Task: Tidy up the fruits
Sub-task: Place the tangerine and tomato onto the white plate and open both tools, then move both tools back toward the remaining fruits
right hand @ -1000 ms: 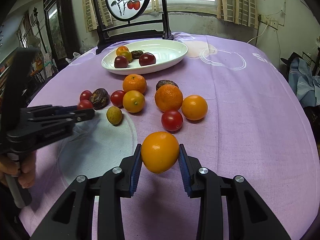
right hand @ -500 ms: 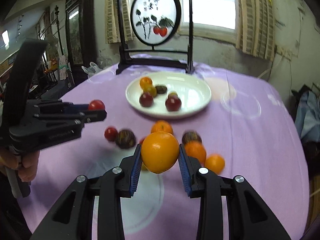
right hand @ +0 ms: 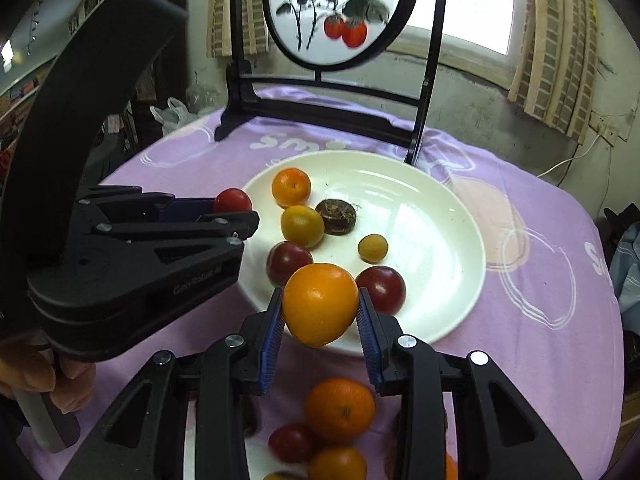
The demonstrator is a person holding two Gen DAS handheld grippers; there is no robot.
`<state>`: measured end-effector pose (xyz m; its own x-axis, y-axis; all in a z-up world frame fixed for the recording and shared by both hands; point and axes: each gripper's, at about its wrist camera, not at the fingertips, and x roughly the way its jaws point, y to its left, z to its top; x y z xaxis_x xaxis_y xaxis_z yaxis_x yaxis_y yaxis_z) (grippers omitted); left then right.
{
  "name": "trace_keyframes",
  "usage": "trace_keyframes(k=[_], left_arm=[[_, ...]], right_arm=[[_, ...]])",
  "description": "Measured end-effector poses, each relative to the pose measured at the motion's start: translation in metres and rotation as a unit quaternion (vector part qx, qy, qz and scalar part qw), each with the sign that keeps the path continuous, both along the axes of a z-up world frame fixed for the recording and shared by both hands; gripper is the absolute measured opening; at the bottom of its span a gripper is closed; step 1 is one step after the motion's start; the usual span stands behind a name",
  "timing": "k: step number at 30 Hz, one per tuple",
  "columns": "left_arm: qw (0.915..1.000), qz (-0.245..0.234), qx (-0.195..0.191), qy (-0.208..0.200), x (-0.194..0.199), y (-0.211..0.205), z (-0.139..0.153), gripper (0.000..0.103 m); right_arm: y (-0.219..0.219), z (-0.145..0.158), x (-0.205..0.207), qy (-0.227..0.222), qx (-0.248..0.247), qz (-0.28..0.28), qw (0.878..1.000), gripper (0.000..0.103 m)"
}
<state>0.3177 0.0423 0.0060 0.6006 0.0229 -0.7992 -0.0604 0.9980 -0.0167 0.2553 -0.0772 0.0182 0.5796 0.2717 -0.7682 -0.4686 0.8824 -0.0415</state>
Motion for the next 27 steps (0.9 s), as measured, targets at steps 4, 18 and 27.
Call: trace_keyframes(k=[4, 18, 27], left_arm=[[0.9999, 0.006, 0.003, 0.014, 0.022, 0.004, -0.019, 0.029], [0.9995, 0.017, 0.008, -0.024, -0.041, -0.009, 0.016, 0.062], [0.9992, 0.021, 0.0, -0.035, -0.125, -0.014, 0.012, 0.071]], right_arm=[[0.008, -0.019, 0.02, 0.02, -0.014, 0.001, 1.0, 0.037], [-0.05, 0.012, -0.024, 0.01, 0.072, -0.037, 0.997, 0.057], [-0.086, 0.0, -0.091, 0.023, 0.071, -0.039, 0.996, 0.057]])
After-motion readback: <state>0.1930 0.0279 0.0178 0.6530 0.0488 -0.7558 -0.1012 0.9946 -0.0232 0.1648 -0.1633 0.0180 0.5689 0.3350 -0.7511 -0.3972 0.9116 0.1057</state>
